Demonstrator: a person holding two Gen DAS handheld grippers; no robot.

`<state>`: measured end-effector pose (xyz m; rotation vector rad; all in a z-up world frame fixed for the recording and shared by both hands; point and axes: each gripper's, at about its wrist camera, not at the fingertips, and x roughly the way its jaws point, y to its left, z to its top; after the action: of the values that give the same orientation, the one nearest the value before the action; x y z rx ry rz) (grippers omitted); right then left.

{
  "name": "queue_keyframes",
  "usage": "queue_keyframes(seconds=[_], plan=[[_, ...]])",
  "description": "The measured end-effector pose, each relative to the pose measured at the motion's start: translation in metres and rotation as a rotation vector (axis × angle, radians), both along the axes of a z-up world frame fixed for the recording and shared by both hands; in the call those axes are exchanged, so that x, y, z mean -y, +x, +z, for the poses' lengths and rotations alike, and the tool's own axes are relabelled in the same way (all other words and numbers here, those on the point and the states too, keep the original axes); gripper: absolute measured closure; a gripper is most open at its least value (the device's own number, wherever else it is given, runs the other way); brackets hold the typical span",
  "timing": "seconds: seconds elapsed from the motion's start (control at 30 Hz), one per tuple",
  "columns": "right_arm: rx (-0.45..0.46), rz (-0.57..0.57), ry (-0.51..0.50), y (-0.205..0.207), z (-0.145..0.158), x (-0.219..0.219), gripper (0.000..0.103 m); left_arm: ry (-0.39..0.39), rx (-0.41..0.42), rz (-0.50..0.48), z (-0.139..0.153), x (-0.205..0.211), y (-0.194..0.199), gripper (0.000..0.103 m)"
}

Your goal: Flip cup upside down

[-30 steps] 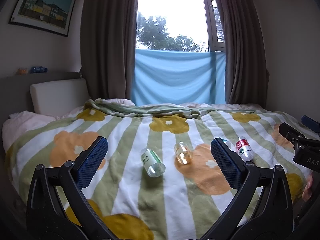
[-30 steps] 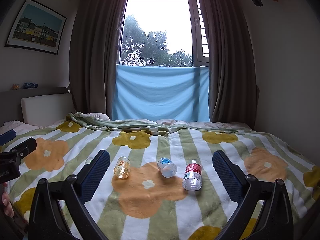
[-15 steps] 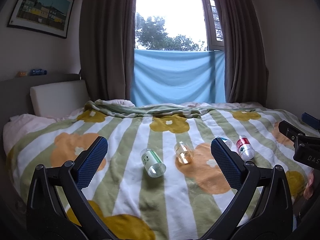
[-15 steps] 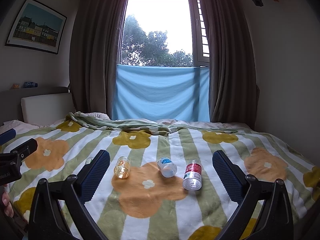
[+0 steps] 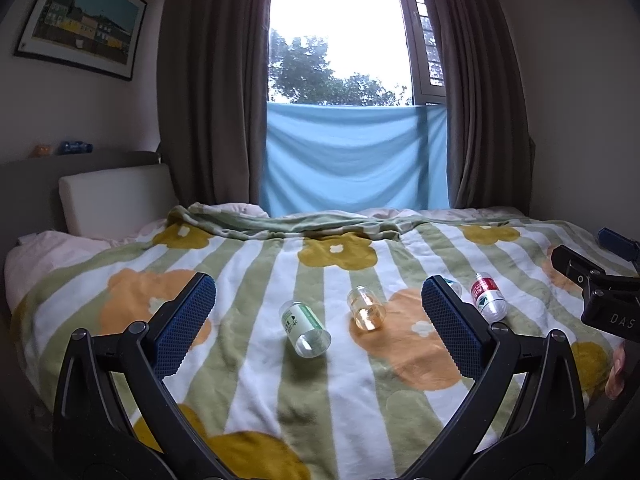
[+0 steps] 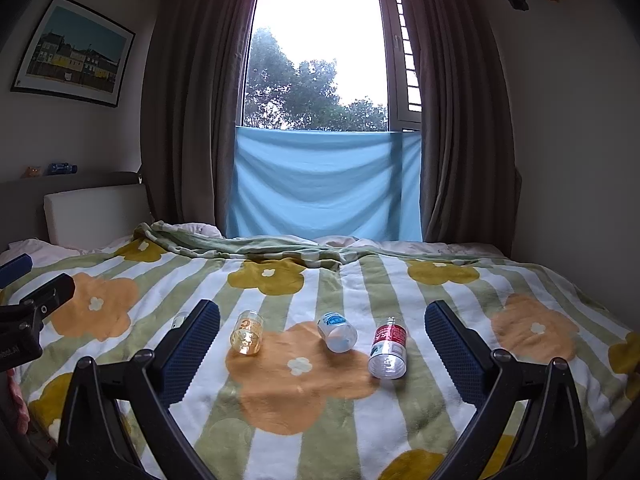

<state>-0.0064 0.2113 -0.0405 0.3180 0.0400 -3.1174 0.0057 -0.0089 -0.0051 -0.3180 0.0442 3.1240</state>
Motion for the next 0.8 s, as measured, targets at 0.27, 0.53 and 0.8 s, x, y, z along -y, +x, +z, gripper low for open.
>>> queue_keyframes(seconds=[0.27,0.53,0.8], plan=[[0.009,0.006,0.004,-0.002,0.003,0.003,0.0,-0.004,0.009,0.0,-0.001,-0.001,-0.002,0.0],[0.08,0.009,0.006,-0.02,0.0,-0.001,0.0,0.02,0.033,0.008,-0.006,0.009,-0.01,0.0],[0.194,0.023,0.01,-0.08,0.001,-0.021,0.0,0.021,0.074,0.009,-0.02,0.017,-0.025,0.0]])
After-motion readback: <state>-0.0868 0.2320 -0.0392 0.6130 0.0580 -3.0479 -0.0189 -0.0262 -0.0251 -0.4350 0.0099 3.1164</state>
